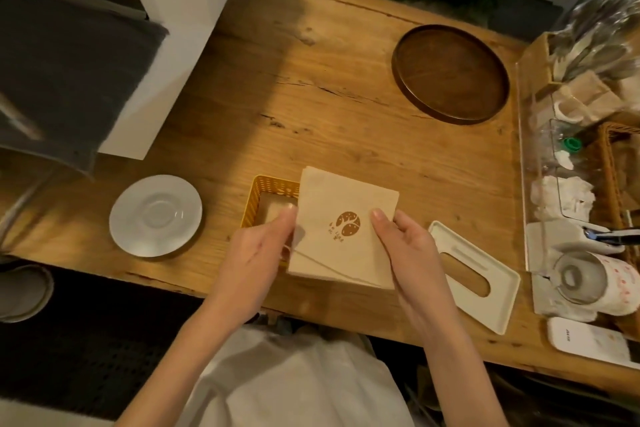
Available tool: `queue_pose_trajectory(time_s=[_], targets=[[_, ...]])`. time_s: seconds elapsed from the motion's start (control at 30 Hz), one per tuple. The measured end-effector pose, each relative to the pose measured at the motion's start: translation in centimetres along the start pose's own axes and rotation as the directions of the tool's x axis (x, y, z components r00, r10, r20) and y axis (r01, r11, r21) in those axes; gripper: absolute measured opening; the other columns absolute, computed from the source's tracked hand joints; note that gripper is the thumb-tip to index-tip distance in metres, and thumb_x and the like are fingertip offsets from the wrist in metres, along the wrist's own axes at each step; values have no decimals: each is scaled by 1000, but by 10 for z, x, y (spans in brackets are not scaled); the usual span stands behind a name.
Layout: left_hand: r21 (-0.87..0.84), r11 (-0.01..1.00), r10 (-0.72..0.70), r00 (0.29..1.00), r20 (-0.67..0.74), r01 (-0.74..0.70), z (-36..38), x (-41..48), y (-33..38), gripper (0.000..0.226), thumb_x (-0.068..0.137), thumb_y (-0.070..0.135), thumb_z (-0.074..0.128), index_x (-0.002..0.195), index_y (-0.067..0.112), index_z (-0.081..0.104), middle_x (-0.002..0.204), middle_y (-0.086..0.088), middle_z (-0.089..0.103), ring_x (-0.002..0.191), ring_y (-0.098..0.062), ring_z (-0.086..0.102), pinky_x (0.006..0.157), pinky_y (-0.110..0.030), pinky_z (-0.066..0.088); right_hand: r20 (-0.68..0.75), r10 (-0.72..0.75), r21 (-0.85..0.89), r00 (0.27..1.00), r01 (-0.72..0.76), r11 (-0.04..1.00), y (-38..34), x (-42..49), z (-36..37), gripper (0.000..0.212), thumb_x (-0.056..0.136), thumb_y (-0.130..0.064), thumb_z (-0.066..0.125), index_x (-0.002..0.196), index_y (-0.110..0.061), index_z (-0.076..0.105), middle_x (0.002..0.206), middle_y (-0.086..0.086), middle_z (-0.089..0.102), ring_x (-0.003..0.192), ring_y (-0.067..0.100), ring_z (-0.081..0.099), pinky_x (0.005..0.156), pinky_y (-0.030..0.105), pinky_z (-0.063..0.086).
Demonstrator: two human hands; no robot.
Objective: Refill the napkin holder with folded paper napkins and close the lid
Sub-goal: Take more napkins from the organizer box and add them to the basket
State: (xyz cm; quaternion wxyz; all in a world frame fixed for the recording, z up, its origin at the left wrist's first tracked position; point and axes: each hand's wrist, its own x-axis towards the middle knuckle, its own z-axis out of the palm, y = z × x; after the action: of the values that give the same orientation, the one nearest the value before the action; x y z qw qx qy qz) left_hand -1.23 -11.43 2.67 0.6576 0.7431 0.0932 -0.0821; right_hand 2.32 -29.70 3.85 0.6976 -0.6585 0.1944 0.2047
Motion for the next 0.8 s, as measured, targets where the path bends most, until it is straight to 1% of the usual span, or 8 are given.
queue_pose_trajectory(time_s=[0.1, 0.17, 0.2, 0.3, 0.4, 0.47, 0.63, 0.8], targets=[[112, 989, 95, 995, 0, -95, -7, -3, -7, 44, 101, 34, 28, 95, 28, 71, 89, 32, 70, 93, 14, 62, 76, 3, 38, -32, -45, 10, 998, 45, 999, -1, -2, 1, 22, 96, -28, 56, 114, -20, 64, 103, -1, 76, 95, 16, 72, 84, 34, 59], [383, 885, 267, 962, 49, -266, -13, -3, -16, 34, 101, 10, 41, 105, 33, 64, 98, 36, 66, 103, 23, 52, 85, 1, 37, -32, -58, 11, 998, 59, 998, -2, -5, 2, 19, 96, -27, 55, 112, -21, 64, 102, -1, 76, 94, 17, 73, 82, 34, 60], [491, 800, 348, 933, 88, -344, -15, -2, -22, 33, 98, 6, 44, 109, 29, 65, 106, 27, 66, 108, 18, 52, 93, -6, 40, -27, -62, 7, 998, 63, 998, -2, -5, 2, 19, 96, -27, 55, 111, -21, 65, 102, 0, 76, 95, 17, 73, 82, 34, 59], [687, 577, 365, 892, 268, -442, -20, -3, -39, 48, 101, 38, 27, 122, 15, 65, 123, 4, 66, 124, -10, 52, 111, -41, 33, -30, -64, -6, 997, 64, 998, 0, -7, 3, 21, 96, -27, 54, 113, -20, 65, 103, -1, 76, 96, 17, 72, 86, 38, 58], [805, 424, 203, 910, 362, -414, -20, -3, -41, 67, 98, 53, 11, 134, 17, 55, 137, 2, 57, 137, -18, 39, 117, -47, 22, -29, -66, 0, 997, 66, 998, 3, -8, 2, 22, 96, -28, 55, 113, -19, 65, 104, 0, 76, 97, 17, 72, 86, 38, 57], [855, 330, 151, 917, 370, -400, -19, -3, -44, 62, 98, 52, 18, 132, 18, 57, 133, 1, 61, 135, -20, 43, 117, -48, 20, -31, -65, 13, 997, 65, 998, 4, -9, 2, 19, 96, -26, 54, 110, -20, 66, 100, 1, 76, 93, 17, 73, 77, 32, 60], [873, 311, 123, 927, 354, -374, -17, -1, -41, 59, 93, 63, 28, 120, 24, 64, 104, 8, 71, 110, -18, 57, 115, -38, 18, -40, -83, 2, 996, 83, 997, 4, -8, 4, 18, 97, -26, 53, 109, -20, 65, 99, 1, 76, 91, 17, 73, 73, 30, 61], [895, 291, 80, 941, 330, -339, -13, -1, -33, 67, 85, 69, 29, 124, 26, 63, 111, 4, 69, 114, -21, 54, 114, -39, 15, -38, -111, -34, 993, 110, 993, 6, -10, 6, 19, 97, -28, 52, 110, -21, 65, 99, 0, 76, 90, 16, 74, 69, 26, 60]])
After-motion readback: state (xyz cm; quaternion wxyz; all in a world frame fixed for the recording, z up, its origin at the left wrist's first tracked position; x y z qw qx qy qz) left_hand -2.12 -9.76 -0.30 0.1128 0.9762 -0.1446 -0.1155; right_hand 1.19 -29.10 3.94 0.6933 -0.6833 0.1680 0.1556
